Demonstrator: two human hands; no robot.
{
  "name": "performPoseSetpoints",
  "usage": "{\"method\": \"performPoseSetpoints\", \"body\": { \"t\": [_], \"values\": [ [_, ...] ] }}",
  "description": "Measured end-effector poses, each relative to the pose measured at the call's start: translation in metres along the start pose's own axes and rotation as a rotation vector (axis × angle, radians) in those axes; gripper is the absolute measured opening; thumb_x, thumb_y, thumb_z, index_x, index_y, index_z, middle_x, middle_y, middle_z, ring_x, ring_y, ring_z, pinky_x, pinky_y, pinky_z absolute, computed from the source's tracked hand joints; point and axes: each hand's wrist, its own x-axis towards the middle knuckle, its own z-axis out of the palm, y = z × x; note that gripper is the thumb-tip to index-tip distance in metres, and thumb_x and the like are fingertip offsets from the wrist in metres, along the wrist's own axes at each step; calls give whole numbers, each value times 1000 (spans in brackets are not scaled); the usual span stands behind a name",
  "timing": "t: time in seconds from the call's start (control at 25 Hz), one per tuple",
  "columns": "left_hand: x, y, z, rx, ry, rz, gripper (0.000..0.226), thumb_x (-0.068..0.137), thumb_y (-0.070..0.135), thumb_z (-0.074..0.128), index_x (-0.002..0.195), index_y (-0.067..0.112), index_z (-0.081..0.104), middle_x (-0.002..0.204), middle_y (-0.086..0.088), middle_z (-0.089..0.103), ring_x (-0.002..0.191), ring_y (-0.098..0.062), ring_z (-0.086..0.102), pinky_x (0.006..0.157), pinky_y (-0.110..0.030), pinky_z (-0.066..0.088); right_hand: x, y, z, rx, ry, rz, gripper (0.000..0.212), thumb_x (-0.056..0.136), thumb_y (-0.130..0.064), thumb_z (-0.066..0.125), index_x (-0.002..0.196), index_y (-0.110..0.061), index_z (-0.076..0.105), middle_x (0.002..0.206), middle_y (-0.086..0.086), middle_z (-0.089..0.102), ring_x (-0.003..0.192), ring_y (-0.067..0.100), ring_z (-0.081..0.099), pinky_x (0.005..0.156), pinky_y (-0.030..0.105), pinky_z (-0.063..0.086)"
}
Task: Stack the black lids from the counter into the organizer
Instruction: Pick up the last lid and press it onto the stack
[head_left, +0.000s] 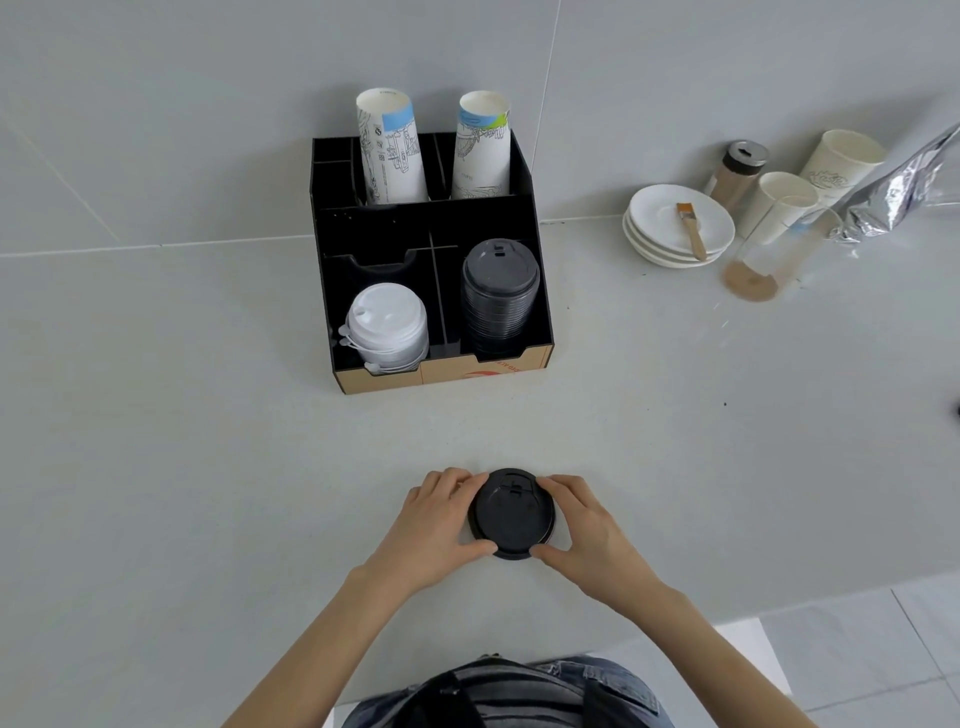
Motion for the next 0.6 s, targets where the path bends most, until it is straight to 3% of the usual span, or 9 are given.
{"method": "performPoseSetpoints", "body": {
  "t": [0.32, 0.6],
  "values": [
    [5, 3, -19, -117, 138, -16, 66, 80, 41, 58, 135, 22, 26, 135, -2, 35, 125, -19, 32, 105, -31, 27, 14, -12, -23, 28, 64, -104, 60, 81, -16, 61, 133, -18, 32, 136, -2, 40, 123, 12, 42, 95, 8, 25],
    [22, 16, -52, -236, 327, 10, 65, 77, 38, 64, 132, 22, 32, 132, -2, 39, 120, -18, 39, 106, -36, 34, 39, -29, -56, 23, 157, -203, 61, 80, -16, 64, 133, -16, 34, 139, 0, 41, 125, 11, 39, 97, 5, 20]
  ]
}}
